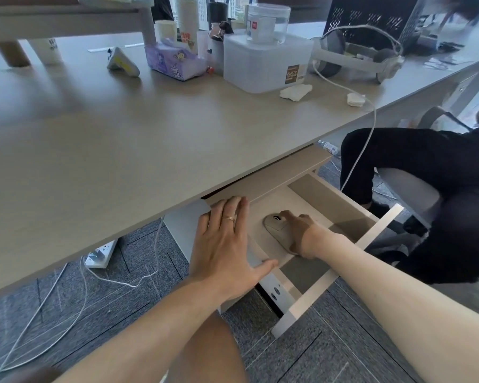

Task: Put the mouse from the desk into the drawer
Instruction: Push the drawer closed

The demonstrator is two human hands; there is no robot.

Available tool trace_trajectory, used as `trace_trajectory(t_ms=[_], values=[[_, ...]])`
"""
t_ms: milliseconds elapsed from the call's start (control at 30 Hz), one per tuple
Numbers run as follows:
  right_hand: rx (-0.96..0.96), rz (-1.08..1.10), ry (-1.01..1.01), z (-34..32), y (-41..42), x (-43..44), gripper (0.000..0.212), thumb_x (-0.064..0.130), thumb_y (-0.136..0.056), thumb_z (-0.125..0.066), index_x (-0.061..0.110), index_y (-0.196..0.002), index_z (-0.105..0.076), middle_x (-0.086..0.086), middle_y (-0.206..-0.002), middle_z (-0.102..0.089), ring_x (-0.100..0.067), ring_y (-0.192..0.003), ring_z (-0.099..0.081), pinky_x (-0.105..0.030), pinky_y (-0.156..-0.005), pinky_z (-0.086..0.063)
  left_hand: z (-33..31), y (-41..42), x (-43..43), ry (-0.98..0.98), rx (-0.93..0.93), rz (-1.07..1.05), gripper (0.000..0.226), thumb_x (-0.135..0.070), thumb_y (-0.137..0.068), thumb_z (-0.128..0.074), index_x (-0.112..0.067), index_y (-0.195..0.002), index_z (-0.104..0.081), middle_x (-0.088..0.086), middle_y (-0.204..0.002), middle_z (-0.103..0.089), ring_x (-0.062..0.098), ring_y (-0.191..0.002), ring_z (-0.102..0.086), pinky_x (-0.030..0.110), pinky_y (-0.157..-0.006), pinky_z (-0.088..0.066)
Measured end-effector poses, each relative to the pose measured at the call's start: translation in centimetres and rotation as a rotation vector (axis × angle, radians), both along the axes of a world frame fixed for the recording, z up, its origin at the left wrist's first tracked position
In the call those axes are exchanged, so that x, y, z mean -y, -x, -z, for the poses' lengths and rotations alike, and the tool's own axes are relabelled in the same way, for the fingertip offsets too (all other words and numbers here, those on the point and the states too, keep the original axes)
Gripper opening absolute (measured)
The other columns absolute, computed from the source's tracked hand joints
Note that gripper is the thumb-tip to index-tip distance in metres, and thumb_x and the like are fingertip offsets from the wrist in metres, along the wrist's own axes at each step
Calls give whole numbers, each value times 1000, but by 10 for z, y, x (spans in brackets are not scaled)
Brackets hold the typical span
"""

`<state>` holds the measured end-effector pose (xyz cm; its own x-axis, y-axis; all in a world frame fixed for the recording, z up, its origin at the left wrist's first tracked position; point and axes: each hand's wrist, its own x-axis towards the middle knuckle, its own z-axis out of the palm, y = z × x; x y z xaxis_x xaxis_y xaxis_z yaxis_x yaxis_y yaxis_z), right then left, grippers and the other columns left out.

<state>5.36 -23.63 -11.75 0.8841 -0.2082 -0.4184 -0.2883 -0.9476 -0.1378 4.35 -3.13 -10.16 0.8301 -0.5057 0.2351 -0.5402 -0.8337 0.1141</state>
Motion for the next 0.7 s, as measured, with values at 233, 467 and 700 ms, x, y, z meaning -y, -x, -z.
trace_trajectory(t_ms=[233, 467, 700], values=[[125, -23, 0, -32, 18, 8, 83, 35, -89, -65, 27, -156, -17, -12, -140, -47, -35, -128, -47, -48, -96, -49, -4, 0, 0, -51, 3, 6, 122, -92, -70, -38, -11, -158, -14, 7, -162, -24, 26, -144, -23, 42, -112, -28], [643, 186, -201, -43, 103, 25, 77, 10, -93, -51, 14, -158, -11, -5, -164, -17, -24, -151, -11, -41, -122, -15, -15, 2, -1, -104, -47, 4, 122, -94, -69, -34, -14, -159, -10, 4, -165, -19, 25, -144, -21, 41, -113, -23], [617, 884, -838, -10, 123, 27, 64, 38, -93, -61, 26, -147, -30, -8, -147, -42, -32, -131, -46, -59, -104, -45, -47, 3, 2, -145, -253, -1, 128, -97, -64, -39, -14, -159, -15, 9, -165, -20, 28, -151, -15, 45, -119, -20]])
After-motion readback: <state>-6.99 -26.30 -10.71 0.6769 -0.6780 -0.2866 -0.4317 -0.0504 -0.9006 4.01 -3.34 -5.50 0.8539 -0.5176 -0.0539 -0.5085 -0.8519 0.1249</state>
